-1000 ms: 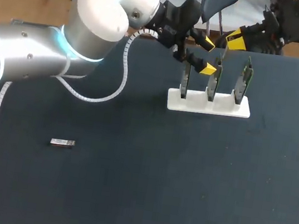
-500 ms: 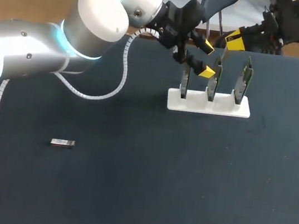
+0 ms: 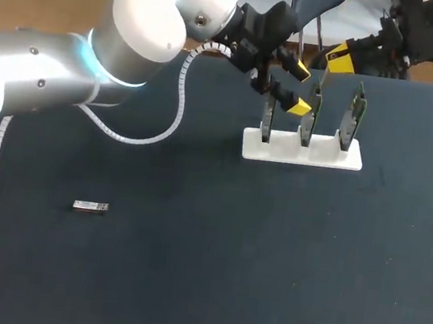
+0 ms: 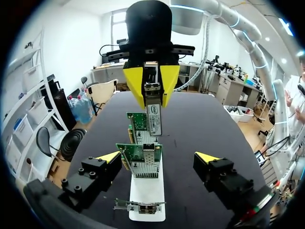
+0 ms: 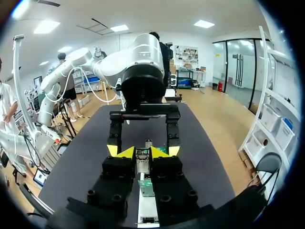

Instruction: Pick up the optical module with the left hand, and insert it into the network port with the right hand.

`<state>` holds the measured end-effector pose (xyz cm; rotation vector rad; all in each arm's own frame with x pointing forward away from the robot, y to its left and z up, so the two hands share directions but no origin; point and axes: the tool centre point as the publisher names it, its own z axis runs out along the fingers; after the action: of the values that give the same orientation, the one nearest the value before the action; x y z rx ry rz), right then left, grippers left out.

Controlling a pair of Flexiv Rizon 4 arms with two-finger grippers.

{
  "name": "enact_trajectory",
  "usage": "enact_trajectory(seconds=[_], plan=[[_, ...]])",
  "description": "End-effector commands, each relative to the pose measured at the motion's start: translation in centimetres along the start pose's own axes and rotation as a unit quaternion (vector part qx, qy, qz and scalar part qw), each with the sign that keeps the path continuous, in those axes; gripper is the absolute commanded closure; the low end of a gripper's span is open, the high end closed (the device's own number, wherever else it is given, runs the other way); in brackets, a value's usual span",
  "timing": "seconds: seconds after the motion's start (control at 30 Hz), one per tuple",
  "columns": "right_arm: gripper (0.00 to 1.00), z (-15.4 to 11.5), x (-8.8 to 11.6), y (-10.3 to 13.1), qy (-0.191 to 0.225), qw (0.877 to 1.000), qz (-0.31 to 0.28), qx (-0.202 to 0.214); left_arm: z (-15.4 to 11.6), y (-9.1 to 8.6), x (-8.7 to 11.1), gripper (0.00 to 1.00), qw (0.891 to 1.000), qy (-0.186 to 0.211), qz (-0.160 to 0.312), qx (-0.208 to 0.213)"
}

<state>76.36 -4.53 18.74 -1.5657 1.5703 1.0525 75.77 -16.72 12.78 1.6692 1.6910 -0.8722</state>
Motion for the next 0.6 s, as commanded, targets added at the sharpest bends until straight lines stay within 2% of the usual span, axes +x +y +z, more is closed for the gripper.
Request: enact_trajectory(seconds=[0.03,0.6], plan=[[1.0,0.01,-0.02,0.11,0.0,1.0,-0.001,0.004,-0.01,0.23,-0.01,0.0,1.0,0.004,-0.001,0.002],[1.0,-0.13,0.08,-0.07,0.002,1.0,0.001,0.007,0.28,0.16,0.09,0.0,1.0,0.008,-0.002,0.008]])
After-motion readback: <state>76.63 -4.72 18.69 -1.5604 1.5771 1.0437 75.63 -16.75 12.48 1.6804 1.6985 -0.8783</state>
